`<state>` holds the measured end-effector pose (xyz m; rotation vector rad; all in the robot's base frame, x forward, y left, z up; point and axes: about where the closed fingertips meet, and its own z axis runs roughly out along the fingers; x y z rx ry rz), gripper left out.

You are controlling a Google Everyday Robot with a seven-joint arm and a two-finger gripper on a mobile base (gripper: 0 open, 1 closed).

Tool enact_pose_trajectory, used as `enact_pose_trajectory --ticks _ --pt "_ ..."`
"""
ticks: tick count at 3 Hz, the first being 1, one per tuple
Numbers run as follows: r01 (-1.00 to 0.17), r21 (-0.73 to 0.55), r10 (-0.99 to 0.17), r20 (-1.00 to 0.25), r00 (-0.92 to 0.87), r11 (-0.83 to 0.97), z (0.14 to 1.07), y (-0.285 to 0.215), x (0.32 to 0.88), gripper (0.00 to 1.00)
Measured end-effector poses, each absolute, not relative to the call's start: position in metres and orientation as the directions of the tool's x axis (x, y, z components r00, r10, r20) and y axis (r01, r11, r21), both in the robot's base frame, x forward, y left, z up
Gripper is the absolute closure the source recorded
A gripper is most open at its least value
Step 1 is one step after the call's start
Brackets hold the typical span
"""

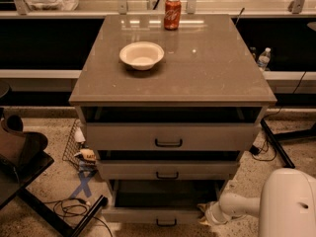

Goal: Open bottom drawer

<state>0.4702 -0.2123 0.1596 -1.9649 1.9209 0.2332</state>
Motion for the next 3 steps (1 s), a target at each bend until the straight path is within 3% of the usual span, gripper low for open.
enact_pose_trajectory --ticks 1,2,3 --pt "-0.989 -0.151 -0.924 -0.378 0.051 0.007 0.1584 -0.2111 0.4689 0.84" --pt "-0.989 -0.147 -0.923 -0.381 0.051 0.006 0.1568 -0.2093 0.4672 0.53" --pt "-0.989 -0.145 -0.923 -0.382 0.051 0.005 0.1558 -0.2082 0.4661 0.30"
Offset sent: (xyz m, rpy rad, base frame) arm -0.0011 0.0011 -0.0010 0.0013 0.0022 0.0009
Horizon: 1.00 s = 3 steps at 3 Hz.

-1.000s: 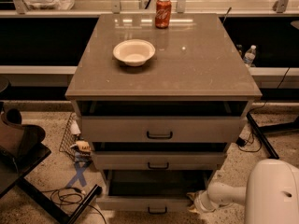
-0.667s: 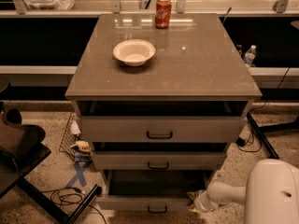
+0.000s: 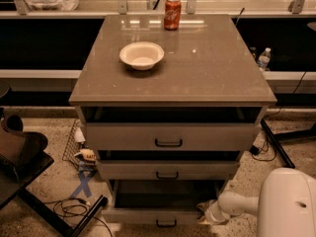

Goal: Open bottom drawer

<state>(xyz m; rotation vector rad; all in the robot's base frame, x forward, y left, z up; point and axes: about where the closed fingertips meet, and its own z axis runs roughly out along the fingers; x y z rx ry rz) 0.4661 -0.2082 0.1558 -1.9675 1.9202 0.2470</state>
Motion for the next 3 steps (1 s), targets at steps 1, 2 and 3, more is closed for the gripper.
enact_pose_trajectory --ticks 1,2,3 --pt "-0.990 -0.143 -0.922 -0.383 0.051 0.004 0.1547 -0.2070 0.4648 0.07" --pt "-0.990 -0.141 -0.922 -0.384 0.052 0.003 0.1539 -0.2060 0.4638 0.00" --pt "-0.990 -0.141 -0.922 -0.384 0.052 0.003 0.1539 -0.2060 0.4638 0.00"
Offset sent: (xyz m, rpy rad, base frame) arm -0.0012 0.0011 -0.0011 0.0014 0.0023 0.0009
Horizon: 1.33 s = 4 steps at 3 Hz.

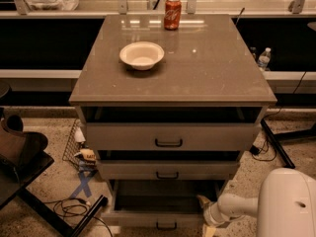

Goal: Open bottom drawer

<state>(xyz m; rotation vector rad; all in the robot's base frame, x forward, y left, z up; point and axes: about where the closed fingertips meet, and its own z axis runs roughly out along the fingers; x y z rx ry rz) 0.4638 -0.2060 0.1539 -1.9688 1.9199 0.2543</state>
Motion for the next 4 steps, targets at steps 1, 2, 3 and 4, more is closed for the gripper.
enact_pose_trajectory --ticks 1,2,3,4 --pt "-0.992 -0.119 -0.938 -0.347 0.006 0.038 0.161 -0.215 0.438 0.25" --pt "-0.966 -0.144 -0.955 -0.237 -0.176 0.214 0.203 -0.263 0.421 0.56" --pt "-0.880 -0.159 -0.887 -0.209 -0.413 0.447 0.226 -0.282 0.336 0.95" --pt "-0.891 -0.167 -0.901 -0.187 -0.391 0.422 0.231 -0.285 0.312 0.91"
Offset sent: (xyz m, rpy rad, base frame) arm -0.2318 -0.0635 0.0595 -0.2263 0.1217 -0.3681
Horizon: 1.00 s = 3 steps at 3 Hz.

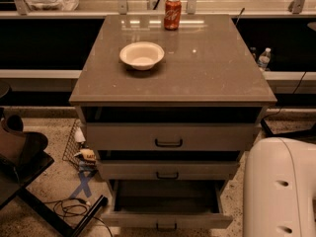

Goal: Open bottom drawer

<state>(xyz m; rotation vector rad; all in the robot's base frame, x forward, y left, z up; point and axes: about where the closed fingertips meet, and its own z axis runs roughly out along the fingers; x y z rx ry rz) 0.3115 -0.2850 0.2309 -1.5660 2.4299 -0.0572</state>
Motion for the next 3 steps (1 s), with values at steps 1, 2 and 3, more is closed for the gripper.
enact_pose_trajectory --ticks 1,2,3 --pt "-0.901 -0.181 -0.910 -0.219 -0.353 0.393 0.229 -0.275 0.328 0.67" --pt "-0.934 -0.234 -0.941 -0.269 -0.206 0.271 0.234 -0.244 0.371 0.62" --pt "-0.953 -0.277 -0.954 -0.299 -0.035 0.122 0.232 -0.208 0.409 0.85"
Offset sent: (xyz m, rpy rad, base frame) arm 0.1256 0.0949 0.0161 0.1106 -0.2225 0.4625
